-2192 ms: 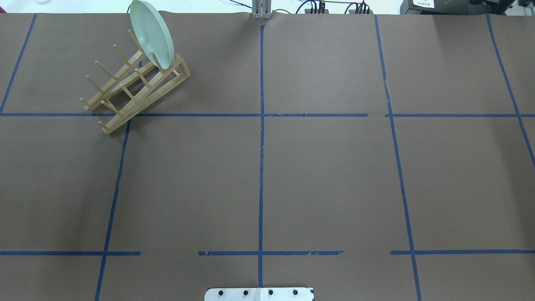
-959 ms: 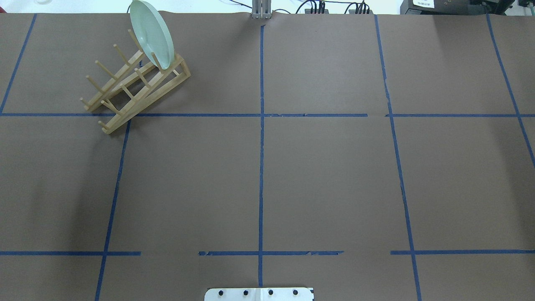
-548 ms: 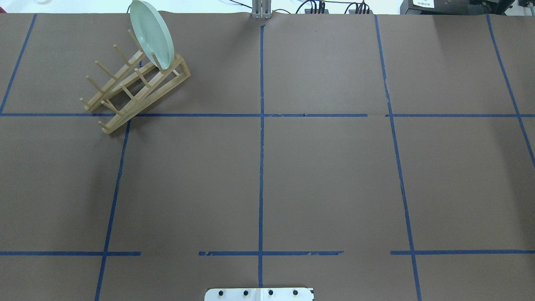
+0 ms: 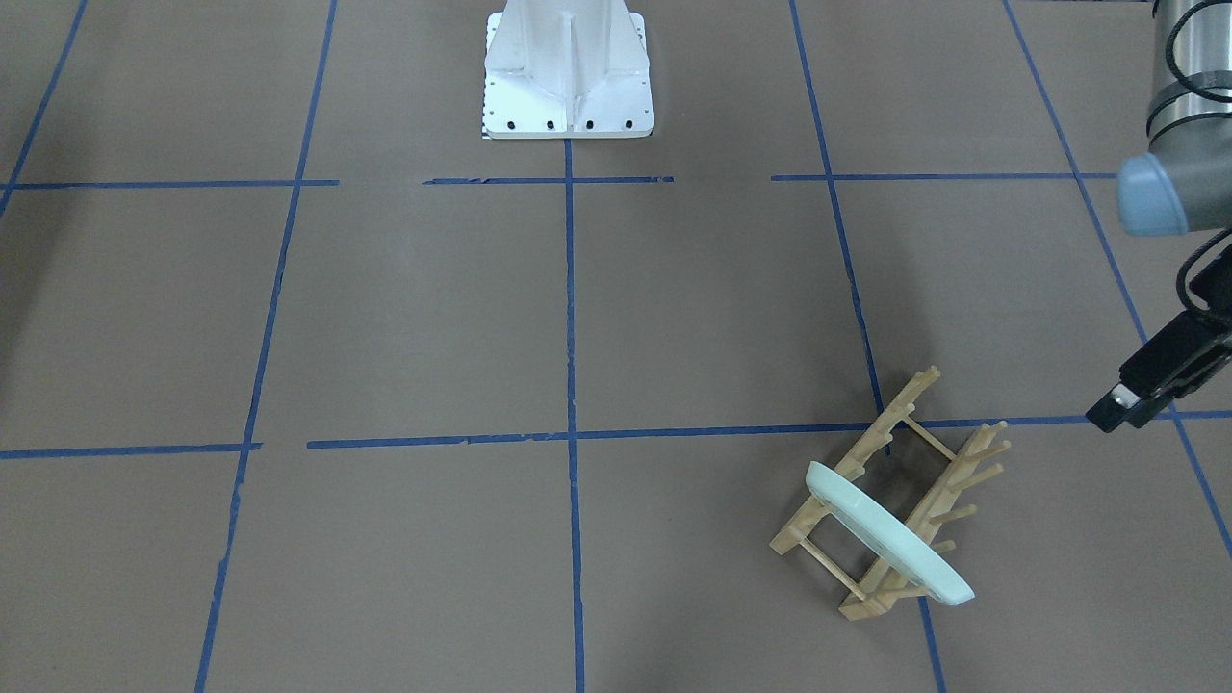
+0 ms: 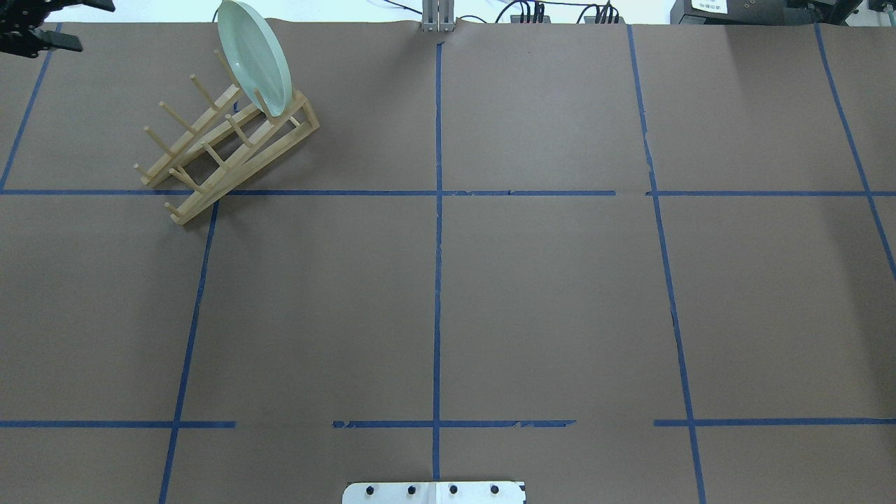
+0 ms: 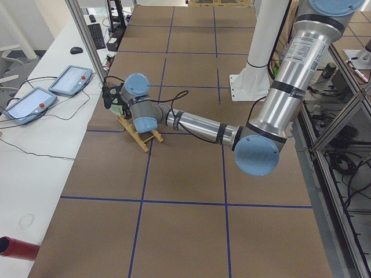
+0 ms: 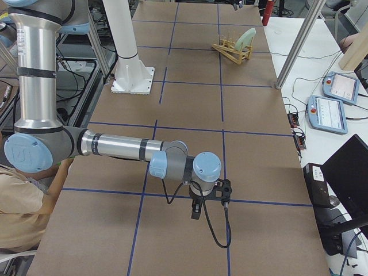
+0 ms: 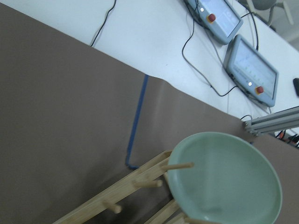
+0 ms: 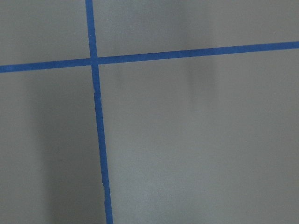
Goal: Place plate on table
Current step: 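Reach the left gripper to the rim of the pale green plate in the rack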
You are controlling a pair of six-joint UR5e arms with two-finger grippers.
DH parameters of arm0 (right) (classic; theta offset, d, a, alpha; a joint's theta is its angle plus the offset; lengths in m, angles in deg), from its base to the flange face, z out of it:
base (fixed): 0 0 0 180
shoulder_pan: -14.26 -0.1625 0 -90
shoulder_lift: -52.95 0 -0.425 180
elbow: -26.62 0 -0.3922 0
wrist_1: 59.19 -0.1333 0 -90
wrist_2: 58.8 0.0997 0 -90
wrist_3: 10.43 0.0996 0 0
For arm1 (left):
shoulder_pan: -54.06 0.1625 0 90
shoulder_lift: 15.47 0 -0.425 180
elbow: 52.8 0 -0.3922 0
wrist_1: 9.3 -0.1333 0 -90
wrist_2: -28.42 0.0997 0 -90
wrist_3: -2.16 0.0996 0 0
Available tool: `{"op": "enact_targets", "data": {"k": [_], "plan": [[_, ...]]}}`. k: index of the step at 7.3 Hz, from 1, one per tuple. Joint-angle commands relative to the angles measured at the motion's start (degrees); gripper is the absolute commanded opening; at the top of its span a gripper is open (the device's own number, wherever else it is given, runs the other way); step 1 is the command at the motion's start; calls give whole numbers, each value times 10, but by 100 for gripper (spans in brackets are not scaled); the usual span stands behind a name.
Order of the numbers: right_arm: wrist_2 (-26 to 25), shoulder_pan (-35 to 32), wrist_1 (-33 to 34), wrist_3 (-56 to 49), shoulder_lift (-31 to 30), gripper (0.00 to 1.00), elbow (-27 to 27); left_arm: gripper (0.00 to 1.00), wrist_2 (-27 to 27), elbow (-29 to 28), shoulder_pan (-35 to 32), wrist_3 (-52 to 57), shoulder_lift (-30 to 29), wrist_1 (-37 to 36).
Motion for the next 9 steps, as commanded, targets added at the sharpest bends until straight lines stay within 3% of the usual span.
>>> {"op": "enact_targets", "data": {"k": [1,3,7,8,9], "plan": [[0,0,0,0,0,100,0,100,115,-66,61,-159,-68,113],[0,0,0,0,0,100,0,100,118,-76,103,-160,-72,111],[0,0,0,0,-1,100,0,89,155,-129,113,-158,-120,98],[0,0,0,0,0,100,0,85,175,-143,114,-156,-136,98],[0,0,0,0,-1,100,0,72,179,-150,117,-156,-143,98]]}}
